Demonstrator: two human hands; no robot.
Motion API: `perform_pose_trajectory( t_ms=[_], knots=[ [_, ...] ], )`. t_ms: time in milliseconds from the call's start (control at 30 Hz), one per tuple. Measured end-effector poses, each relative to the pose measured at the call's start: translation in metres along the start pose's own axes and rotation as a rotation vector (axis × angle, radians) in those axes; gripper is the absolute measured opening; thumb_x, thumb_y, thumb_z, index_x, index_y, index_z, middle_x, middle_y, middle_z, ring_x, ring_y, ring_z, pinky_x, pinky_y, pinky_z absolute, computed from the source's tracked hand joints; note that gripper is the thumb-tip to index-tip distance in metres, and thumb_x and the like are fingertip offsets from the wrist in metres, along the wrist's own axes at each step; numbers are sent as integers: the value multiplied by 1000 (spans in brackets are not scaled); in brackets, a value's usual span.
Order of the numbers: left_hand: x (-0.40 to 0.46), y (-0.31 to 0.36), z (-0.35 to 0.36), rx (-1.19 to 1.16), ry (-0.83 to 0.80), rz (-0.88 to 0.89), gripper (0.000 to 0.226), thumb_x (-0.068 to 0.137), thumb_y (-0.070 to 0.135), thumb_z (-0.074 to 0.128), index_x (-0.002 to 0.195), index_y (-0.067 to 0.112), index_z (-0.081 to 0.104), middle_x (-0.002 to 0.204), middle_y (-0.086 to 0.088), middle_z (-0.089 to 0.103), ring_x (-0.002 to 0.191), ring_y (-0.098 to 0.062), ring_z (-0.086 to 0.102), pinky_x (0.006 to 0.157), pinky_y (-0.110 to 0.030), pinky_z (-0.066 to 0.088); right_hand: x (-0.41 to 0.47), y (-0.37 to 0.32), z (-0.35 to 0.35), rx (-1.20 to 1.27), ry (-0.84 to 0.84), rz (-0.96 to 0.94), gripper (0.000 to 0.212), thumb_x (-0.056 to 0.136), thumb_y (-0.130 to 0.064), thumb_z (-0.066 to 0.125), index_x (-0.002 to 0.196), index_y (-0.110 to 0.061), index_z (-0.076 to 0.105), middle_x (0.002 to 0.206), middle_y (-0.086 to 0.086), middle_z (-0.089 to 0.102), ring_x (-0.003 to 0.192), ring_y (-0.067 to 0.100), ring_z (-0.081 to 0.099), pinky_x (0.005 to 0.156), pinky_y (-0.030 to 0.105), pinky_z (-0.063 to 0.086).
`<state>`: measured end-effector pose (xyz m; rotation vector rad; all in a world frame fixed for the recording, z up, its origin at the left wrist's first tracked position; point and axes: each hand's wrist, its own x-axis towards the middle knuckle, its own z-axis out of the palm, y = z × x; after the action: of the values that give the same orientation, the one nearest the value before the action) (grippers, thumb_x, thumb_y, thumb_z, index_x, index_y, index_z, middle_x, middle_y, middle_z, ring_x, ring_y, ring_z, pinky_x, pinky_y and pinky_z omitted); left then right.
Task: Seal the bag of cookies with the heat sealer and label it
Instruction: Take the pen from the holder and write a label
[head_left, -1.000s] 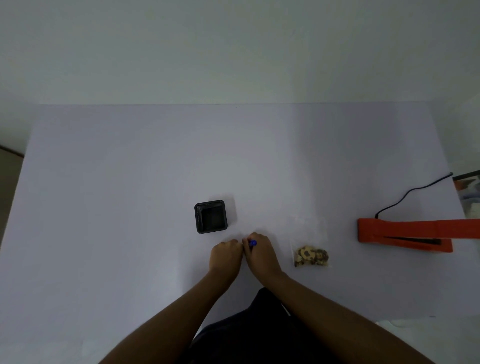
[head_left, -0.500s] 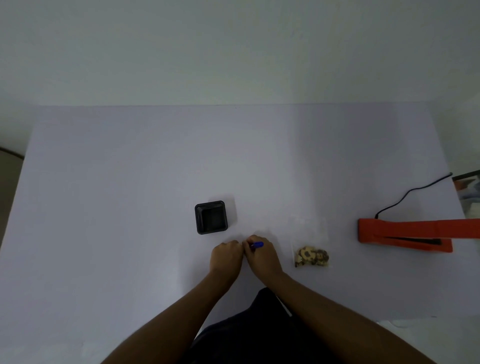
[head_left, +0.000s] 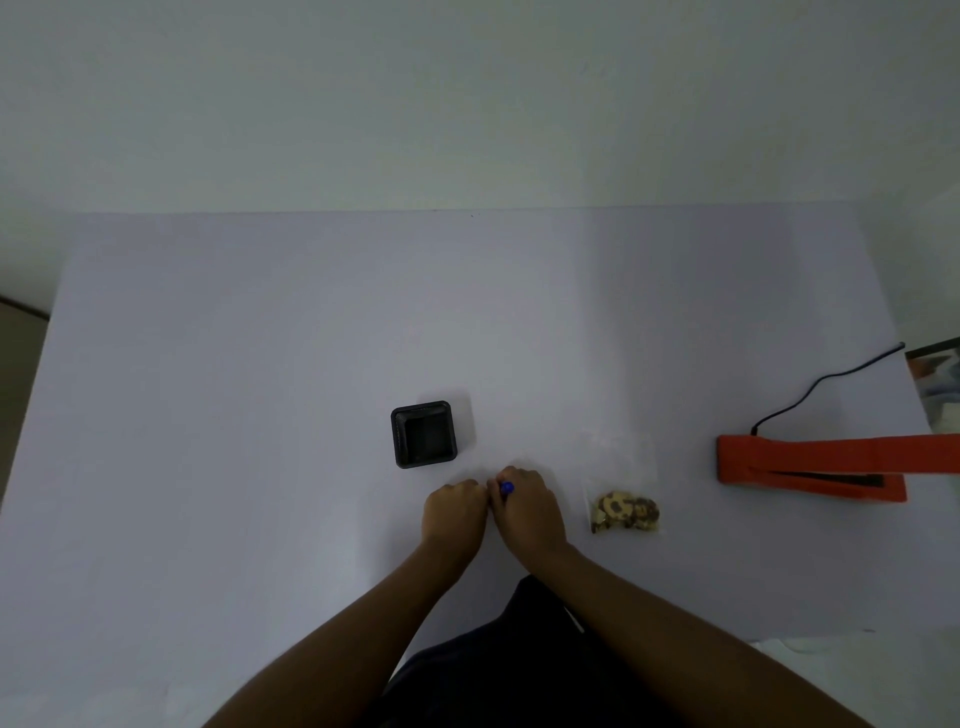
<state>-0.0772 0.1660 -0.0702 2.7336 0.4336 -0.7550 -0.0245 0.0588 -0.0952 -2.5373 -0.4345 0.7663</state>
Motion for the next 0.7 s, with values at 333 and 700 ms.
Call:
perform_pose_trajectory(
  t_ms=[333,700],
  knots=[
    [1,0,1,-9,-1,-19,15,96,5,51,94,12,65,96,-4,67,84,-20,66,73,-28,52,-1,0,-3,-47,21,-27,30,101,-39,45,85,-17,57,86,3,60,79,20,57,75,37,48],
    [1,1,1,-9,-6,-6,16,96,5,52,94,12,66,97,-4,67,84,-20,66,74,-28,52,-4,-1,-6,-85,47,-43,28,102,-34,47,89,-13,59,91,6,61,85,22,57,77,36,44]
  ],
)
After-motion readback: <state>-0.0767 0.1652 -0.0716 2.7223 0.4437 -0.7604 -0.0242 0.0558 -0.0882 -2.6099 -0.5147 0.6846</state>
